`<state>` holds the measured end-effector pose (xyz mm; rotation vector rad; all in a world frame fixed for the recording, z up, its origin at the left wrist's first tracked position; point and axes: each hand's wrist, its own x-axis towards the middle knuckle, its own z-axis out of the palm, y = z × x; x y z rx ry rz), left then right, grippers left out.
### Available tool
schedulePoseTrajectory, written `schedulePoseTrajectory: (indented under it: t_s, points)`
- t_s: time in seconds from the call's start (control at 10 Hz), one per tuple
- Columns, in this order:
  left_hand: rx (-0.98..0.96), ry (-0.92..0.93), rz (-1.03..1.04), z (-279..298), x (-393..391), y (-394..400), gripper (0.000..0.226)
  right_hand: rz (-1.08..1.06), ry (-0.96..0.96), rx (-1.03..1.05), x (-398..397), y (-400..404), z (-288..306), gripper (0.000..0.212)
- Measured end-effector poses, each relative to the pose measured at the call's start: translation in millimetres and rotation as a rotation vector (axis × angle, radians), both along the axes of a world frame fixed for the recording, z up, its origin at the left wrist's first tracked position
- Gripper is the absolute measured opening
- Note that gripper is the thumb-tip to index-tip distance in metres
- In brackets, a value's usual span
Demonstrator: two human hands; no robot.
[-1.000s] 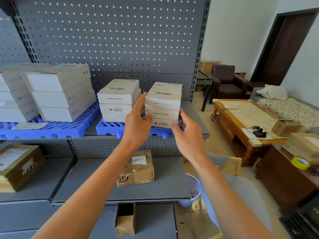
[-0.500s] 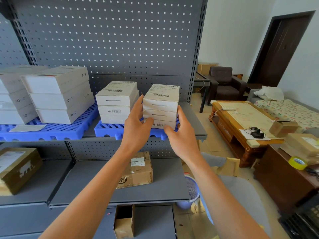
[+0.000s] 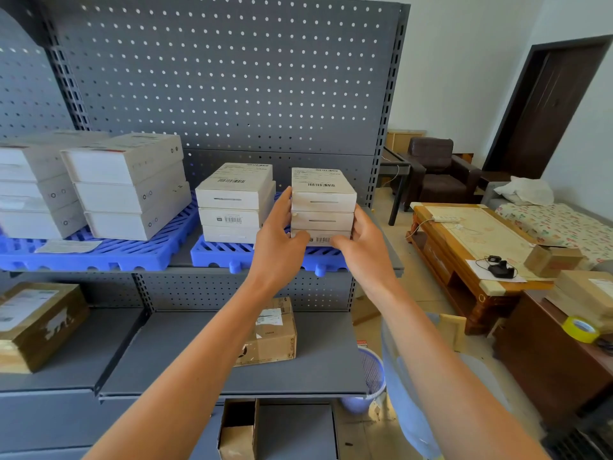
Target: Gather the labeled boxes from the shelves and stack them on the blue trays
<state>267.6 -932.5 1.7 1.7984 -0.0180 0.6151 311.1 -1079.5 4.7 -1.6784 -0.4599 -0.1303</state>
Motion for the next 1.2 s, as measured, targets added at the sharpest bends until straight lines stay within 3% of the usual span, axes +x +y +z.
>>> schedulePoseTrajectory:
  t_s: [0.5, 0.8, 1.2]
  points:
    - [0.053, 0.042, -0.020, 5, 7, 10, 0.080, 0.015, 0.008, -0.088, 19, 7, -2, 0.058]
    - [0.064, 0.035, 0.011, -1, 4, 11, 0.082, -0.087, -0.069, -0.193, 9, 10, -5, 0.053]
    - [0.141, 0.045, 0.087, -5, -30, 21, 0.050, -0.182, -0.149, -0.273, -27, 5, -5, 0.047]
